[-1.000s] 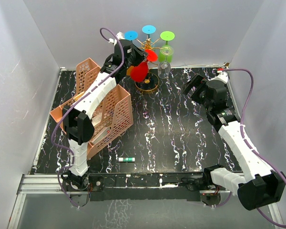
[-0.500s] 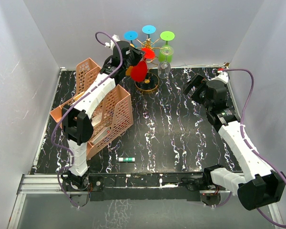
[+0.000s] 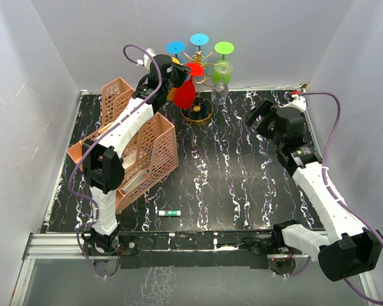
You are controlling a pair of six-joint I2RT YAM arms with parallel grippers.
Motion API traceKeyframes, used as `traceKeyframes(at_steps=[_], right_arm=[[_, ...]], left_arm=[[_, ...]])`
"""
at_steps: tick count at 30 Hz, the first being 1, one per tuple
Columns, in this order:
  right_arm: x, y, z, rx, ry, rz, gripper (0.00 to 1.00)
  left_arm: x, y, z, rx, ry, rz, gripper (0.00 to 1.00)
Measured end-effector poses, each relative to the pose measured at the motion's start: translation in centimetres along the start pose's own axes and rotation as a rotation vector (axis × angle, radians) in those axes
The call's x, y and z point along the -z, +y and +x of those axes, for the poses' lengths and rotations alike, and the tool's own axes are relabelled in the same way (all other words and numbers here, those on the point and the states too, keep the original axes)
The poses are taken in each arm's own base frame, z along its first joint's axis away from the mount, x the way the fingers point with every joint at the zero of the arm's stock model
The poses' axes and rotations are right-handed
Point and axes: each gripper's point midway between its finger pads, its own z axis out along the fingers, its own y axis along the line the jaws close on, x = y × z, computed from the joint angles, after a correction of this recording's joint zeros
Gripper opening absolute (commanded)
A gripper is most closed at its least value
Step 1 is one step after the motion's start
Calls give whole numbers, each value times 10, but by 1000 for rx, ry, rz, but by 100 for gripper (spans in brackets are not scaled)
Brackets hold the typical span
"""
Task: Take the wine glass off the wine glass rack
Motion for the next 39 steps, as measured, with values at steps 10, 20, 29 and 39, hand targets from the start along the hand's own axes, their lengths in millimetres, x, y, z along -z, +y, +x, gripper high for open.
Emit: traceKeyframes(at_steps=[10,20,29,39], right_arm=[[1,1,-1,-4,-4,-3,99],[2,1,-1,-8,-4,-5,98],[3,5,2,-15,11,-26,98],[12,20,16,-44,72,-126,98]], left_arm=[[13,5,-1,24,-3,3,0],[38,1,-10,43,-22,24,0],[72,2,-12,69,-5,45,0],[134,-43,-6,84,124,248,0]])
